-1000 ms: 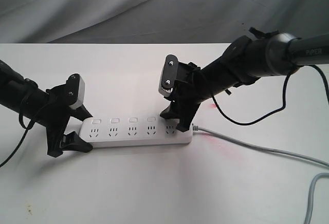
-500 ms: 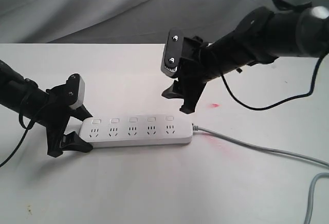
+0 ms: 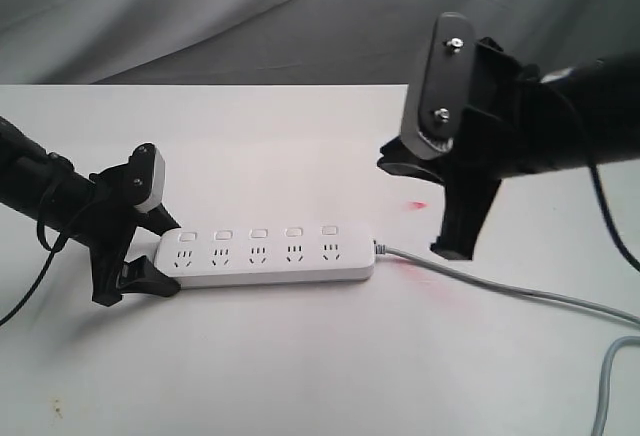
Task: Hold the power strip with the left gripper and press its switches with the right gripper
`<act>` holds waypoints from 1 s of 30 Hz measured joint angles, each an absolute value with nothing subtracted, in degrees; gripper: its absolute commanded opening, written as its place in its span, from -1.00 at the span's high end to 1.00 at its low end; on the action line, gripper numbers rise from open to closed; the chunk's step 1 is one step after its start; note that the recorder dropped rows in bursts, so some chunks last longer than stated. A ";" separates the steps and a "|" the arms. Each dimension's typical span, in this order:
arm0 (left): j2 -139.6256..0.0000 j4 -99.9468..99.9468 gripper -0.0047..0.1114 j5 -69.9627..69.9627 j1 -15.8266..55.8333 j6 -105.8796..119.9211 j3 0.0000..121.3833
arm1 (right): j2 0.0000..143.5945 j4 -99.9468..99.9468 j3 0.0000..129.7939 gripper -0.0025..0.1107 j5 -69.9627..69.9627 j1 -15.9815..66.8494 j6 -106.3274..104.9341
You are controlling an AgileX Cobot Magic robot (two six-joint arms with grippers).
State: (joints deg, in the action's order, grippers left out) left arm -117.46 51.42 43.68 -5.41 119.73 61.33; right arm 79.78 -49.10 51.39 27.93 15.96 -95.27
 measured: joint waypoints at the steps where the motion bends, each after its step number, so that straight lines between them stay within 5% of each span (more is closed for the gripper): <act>1: -117.46 51.42 -0.27 43.68 -5.41 119.73 61.33 | 76.73 -49.10 48.92 0.96 27.93 15.96 -94.42; 13: -117.46 51.42 -0.27 43.68 -5.41 119.73 61.33 | 53.15 -49.22 31.37 0.96 26.77 15.96 -85.54; 30: -117.46 51.42 -0.27 43.68 -5.41 119.73 61.33 | 48.64 -49.30 30.00 0.96 25.83 15.96 -84.27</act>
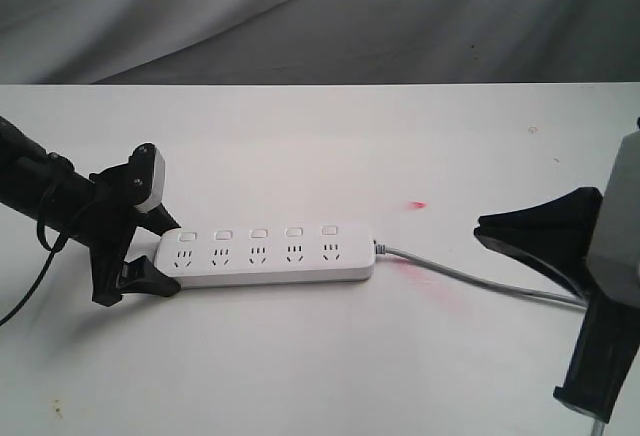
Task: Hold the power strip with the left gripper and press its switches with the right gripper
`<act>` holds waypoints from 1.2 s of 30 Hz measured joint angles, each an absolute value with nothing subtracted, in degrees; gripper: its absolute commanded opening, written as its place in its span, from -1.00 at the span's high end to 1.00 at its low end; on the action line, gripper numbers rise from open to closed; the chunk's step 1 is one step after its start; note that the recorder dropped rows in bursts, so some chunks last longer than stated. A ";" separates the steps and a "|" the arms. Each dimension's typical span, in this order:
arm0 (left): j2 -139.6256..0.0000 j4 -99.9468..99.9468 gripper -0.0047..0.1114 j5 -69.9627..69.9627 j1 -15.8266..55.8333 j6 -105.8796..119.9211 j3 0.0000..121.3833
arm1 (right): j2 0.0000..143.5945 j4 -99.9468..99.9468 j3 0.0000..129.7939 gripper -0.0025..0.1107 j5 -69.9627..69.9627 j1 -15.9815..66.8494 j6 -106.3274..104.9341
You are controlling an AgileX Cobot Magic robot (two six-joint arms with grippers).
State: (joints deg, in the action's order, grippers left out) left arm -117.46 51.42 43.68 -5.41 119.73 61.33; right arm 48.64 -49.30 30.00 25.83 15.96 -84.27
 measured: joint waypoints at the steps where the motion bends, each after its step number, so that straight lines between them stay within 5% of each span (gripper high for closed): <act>1: -117.46 51.42 -0.27 43.68 -5.41 119.73 61.33 | 47.87 -49.30 29.56 0.96 24.81 15.96 -83.66; 9: -117.46 51.42 -0.27 43.68 -5.41 119.73 61.33 | 33.17 -49.30 24.60 0.96 15.54 12.95 -74.45; 21: -117.46 51.42 -0.27 43.68 -5.41 119.73 61.33 | 9.86 -49.55 14.35 0.96 13.85 -2.81 -69.99; 36: -117.46 51.42 -0.27 43.68 -5.41 119.73 61.33 | 7.51 -38.63 11.85 0.96 11.15 -4.13 -50.25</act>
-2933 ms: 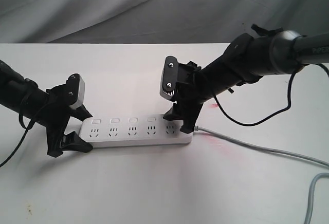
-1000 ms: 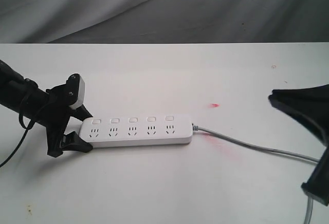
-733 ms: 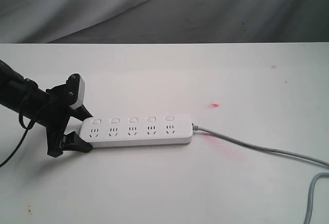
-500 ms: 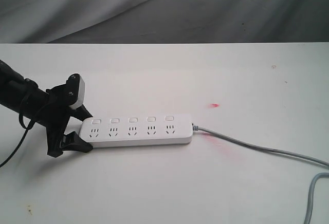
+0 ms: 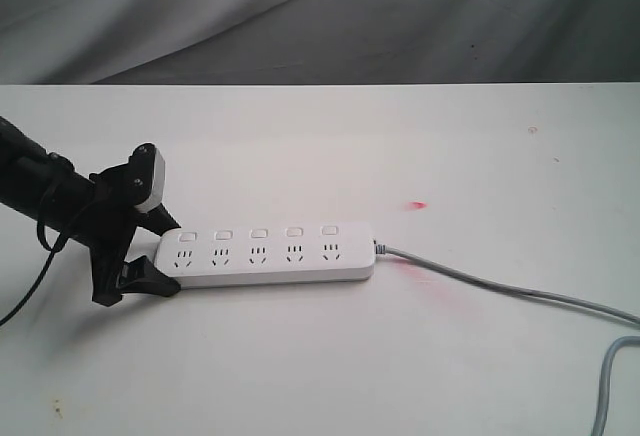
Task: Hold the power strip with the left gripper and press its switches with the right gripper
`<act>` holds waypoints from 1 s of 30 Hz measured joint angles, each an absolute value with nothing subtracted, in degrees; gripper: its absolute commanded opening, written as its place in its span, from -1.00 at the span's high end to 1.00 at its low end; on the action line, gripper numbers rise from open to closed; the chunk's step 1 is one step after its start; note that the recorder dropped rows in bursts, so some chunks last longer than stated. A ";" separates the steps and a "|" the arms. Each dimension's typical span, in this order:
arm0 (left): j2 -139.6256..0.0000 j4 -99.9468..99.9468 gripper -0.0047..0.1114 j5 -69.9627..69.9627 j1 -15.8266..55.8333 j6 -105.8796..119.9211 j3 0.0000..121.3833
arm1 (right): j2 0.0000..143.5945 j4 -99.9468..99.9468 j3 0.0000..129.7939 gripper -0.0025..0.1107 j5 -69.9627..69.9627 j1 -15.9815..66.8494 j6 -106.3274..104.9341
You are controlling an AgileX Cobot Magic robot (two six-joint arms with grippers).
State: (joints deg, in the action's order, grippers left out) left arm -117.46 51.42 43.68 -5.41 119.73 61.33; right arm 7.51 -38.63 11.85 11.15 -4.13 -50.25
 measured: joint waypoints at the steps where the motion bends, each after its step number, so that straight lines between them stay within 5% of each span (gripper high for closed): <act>1: -117.46 51.42 -0.27 43.68 -5.41 119.73 61.33 | 7.51 -32.84 11.54 0.96 11.00 -4.13 -43.51; 8: -117.46 51.42 -0.27 43.68 -5.41 119.73 61.33 | 7.51 -10.09 5.97 0.96 7.25 -4.13 -15.77; 30: -117.46 51.42 -0.27 43.68 -5.41 119.73 61.33 | 0.39 -8.33 0.16 0.96 10.24 -4.13 -11.89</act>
